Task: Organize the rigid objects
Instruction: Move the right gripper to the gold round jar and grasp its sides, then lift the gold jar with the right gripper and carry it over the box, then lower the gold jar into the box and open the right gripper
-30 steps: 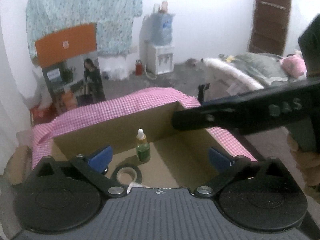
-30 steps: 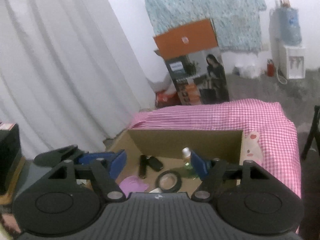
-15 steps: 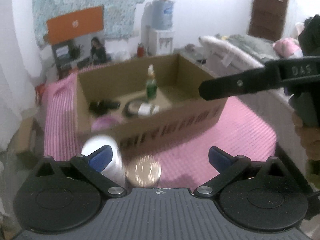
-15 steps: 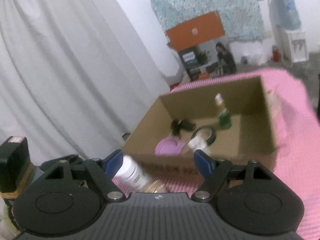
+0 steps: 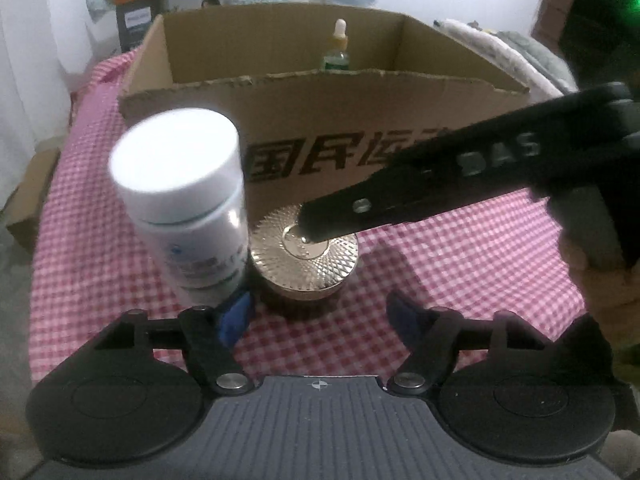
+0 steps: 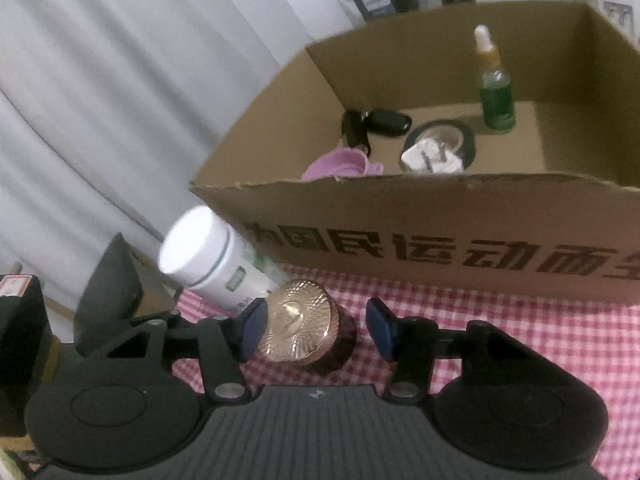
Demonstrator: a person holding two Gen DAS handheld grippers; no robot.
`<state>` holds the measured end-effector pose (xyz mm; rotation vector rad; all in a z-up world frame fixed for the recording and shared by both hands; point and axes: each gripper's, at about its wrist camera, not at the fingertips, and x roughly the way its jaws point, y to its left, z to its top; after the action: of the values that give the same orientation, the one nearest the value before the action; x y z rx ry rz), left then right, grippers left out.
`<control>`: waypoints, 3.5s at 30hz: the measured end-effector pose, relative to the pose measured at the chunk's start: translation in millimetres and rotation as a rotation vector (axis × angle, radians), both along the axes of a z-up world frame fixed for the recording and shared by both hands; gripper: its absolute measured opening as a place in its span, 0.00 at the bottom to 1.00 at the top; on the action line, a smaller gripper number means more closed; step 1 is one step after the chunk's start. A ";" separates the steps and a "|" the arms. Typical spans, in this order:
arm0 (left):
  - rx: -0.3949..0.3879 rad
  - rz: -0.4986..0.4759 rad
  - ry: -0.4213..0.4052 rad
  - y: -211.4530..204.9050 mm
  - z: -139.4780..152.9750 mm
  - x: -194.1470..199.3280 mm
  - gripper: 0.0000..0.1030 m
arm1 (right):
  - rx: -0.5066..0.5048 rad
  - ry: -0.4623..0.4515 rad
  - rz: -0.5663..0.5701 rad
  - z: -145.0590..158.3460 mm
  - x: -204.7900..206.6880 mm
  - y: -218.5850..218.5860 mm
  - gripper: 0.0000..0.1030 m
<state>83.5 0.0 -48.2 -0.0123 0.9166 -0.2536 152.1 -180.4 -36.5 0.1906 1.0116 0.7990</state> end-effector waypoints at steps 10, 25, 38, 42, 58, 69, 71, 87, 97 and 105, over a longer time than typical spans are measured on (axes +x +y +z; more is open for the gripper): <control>-0.026 -0.073 -0.015 -13.9 -2.0 4.2 0.67 | -0.031 0.024 0.023 -8.5 2.3 0.0 0.52; -0.028 -0.217 -0.038 -43.4 3.1 9.7 0.67 | -0.012 0.059 -0.156 -2.7 -9.5 -78.8 0.52; 0.099 -0.231 -0.040 -74.3 -4.9 26.0 0.55 | 0.045 0.126 -0.152 -16.0 -3.2 -76.0 0.52; 0.107 -0.223 -0.042 -75.9 -4.8 25.1 0.54 | 0.059 0.138 -0.144 -18.8 -3.1 -74.0 0.53; 0.116 -0.207 -0.075 -77.2 5.6 13.9 0.54 | 0.063 0.111 -0.145 -7.9 -9.7 -74.8 0.51; 0.123 -0.188 -0.164 -76.3 37.0 -0.7 0.54 | 0.070 0.024 -0.141 23.6 -21.7 -74.0 0.52; 0.123 -0.184 -0.193 -74.8 47.7 -0.9 0.54 | 0.076 -0.002 -0.139 34.7 -22.0 -73.7 0.52; 0.030 -0.093 -0.243 -80.2 101.0 99.3 0.54 | 0.028 -0.127 -0.109 110.9 69.9 -73.2 0.52; -0.043 -0.016 -0.039 -76.5 64.5 181.9 0.54 | -0.108 -0.024 -0.063 77.5 160.7 -57.3 0.52; -0.051 0.003 0.039 -81.2 46.3 199.3 0.54 | -0.240 0.002 0.000 59.0 190.2 -42.6 0.50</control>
<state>282.8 -81.1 -1.9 -0.0659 0.9489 -0.2751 342.3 -223.0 22.5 -0.0150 1.0998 0.6710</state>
